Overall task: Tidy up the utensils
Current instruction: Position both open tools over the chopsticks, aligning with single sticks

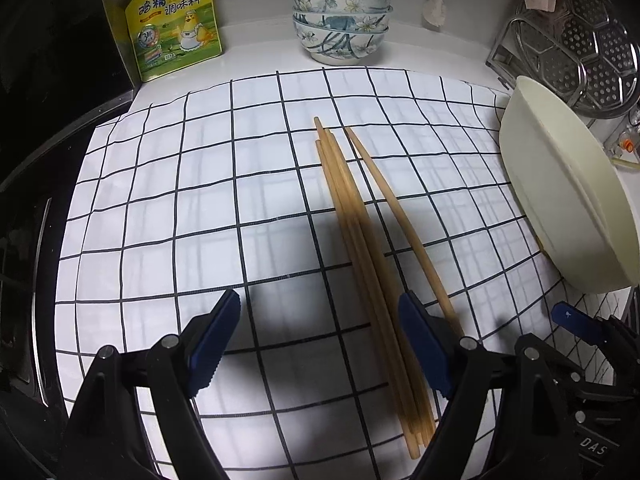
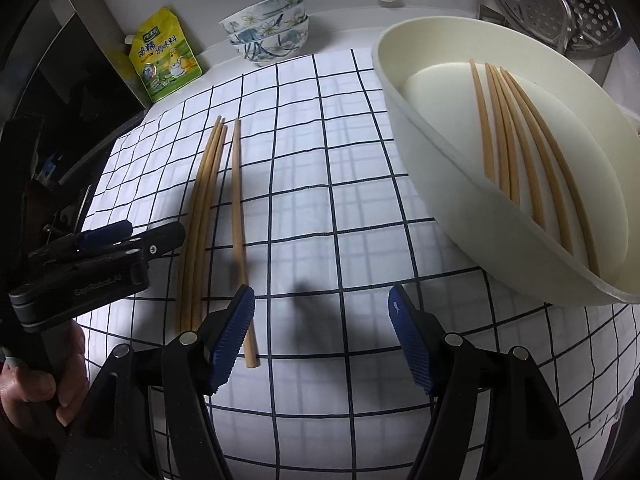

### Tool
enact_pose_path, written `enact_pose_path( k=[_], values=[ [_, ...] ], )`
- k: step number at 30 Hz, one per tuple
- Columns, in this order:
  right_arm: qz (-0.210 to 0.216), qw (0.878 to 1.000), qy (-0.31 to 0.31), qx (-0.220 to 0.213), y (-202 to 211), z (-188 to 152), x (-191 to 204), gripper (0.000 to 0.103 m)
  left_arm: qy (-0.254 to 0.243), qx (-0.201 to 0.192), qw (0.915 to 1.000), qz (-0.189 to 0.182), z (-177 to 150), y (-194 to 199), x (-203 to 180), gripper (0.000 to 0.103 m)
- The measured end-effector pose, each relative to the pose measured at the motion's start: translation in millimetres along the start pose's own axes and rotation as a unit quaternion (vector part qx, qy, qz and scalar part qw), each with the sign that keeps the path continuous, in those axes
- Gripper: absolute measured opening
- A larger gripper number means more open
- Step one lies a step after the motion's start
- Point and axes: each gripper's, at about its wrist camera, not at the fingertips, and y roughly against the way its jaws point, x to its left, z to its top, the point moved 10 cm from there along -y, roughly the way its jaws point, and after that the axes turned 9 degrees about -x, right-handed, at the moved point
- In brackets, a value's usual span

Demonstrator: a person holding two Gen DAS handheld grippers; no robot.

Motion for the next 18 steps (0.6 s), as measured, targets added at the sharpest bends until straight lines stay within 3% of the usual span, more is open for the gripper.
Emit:
enact_pose_path(
  k=[18],
  values=[
    [0.008,0.999,0.03,0.004,-12,5,20,0.066,0.013,0.009,0.9993,0.034,-19,-5,28,0.082]
  ],
)
